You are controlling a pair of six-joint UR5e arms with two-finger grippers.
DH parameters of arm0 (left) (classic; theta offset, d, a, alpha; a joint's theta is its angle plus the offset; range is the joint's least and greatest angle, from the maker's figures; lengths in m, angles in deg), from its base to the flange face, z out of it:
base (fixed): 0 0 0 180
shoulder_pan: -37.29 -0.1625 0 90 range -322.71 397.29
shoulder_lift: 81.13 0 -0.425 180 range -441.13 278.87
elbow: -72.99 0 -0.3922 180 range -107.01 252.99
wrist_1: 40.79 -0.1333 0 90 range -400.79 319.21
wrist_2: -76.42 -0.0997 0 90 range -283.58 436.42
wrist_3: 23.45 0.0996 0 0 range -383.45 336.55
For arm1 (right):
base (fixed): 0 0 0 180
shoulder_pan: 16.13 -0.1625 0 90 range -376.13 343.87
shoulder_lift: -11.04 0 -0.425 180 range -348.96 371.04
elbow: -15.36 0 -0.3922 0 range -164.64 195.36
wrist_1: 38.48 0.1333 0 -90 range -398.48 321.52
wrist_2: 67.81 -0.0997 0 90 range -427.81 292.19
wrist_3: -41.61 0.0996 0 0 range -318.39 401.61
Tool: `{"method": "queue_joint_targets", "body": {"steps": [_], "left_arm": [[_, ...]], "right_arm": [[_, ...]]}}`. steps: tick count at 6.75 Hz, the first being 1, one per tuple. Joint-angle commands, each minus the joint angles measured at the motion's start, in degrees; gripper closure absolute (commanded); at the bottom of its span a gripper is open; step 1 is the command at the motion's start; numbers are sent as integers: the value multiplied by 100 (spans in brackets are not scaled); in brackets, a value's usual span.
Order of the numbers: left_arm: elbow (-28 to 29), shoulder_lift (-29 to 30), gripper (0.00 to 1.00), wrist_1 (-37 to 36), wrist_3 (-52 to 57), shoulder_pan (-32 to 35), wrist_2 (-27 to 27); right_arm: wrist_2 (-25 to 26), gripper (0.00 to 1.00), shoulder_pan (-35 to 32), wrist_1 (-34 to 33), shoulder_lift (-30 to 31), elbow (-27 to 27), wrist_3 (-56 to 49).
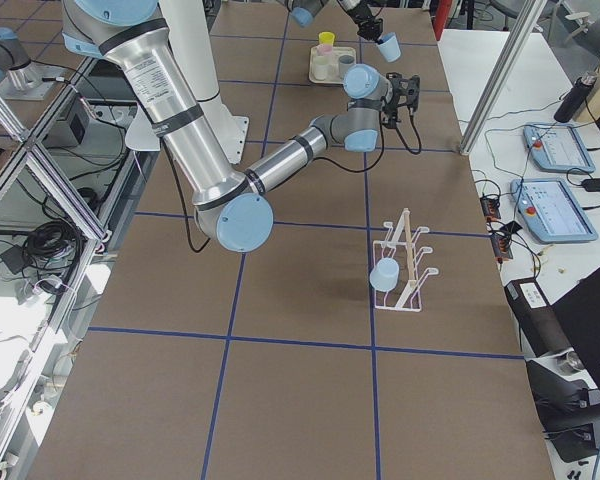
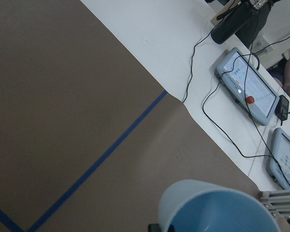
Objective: Transfer IKEA cup to right arm and place on rack
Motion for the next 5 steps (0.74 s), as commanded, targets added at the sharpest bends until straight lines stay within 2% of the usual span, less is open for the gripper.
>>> {"method": "queue_joint_targets", "body": {"steps": [1, 2, 4, 5], "left_arm": [[-23, 7, 100, 1161, -1723, -544, -718], [-23, -19, 100, 1819, -2392, -790, -1122], [47, -29, 100, 3068, -3755, -1230, -1913], [73, 85, 100, 3404, -3909, -1615, -2361]], "right_arm": [[863, 0, 629, 644, -84, 10, 827], [1224, 0, 849, 759, -198, 11, 1117], [1298, 0, 957, 944, -400, 2, 1558], [1306, 0, 1053, 997, -497, -16, 1568]]}}
